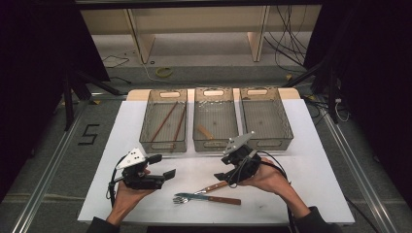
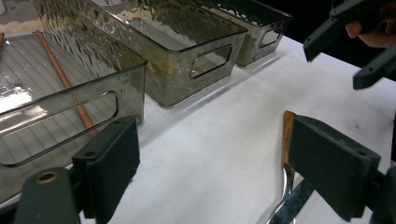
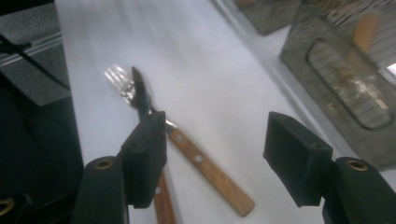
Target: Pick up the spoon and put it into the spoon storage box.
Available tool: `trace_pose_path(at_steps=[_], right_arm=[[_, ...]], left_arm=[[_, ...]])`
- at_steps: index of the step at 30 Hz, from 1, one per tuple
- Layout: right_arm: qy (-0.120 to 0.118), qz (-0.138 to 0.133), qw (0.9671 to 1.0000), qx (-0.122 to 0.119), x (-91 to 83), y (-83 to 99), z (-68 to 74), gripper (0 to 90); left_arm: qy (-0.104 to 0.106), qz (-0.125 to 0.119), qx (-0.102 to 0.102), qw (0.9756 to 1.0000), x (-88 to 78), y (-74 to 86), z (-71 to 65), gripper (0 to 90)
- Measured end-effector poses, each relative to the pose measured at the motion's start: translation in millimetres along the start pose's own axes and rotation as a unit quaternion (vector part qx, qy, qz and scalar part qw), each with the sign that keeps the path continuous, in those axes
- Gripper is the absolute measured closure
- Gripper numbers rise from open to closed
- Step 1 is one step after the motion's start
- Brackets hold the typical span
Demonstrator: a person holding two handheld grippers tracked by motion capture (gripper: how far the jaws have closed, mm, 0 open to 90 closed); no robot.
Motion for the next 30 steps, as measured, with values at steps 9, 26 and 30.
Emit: trace_pose_path(at_steps=[9, 26, 30], right_arm=[[-0.011, 0.022, 0.9994, -0.024, 9.8, 4.1, 17.9, 39.1], [-0.011, 0.080, 0.9959, -0.041, 30.5, 16.6, 30.0, 42.2], [-0.013, 0.091, 0.9945, -0.050, 35.0, 18.4, 33.8, 43.4]], left_arm=[[0.000, 0.000, 0.003, 1.0000, -0.3, 0.0, -0.4, 16.1], [0.000, 0.000, 0.000, 1.0000, 0.0, -0.5, -0.1, 16.1], [0.000, 0.000, 0.000, 1.0000, 0.3, -0.5, 0.0, 16.1]])
Point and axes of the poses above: each handheld gripper's, and its own axes: x roughly forward along the jaws, y roughly out of its underside, z roughly to its left, the point moved 9 cm from there along x, roughly forward along the jaws, and after that the axes turned 15 degrees about z, right-handed, at the moved point
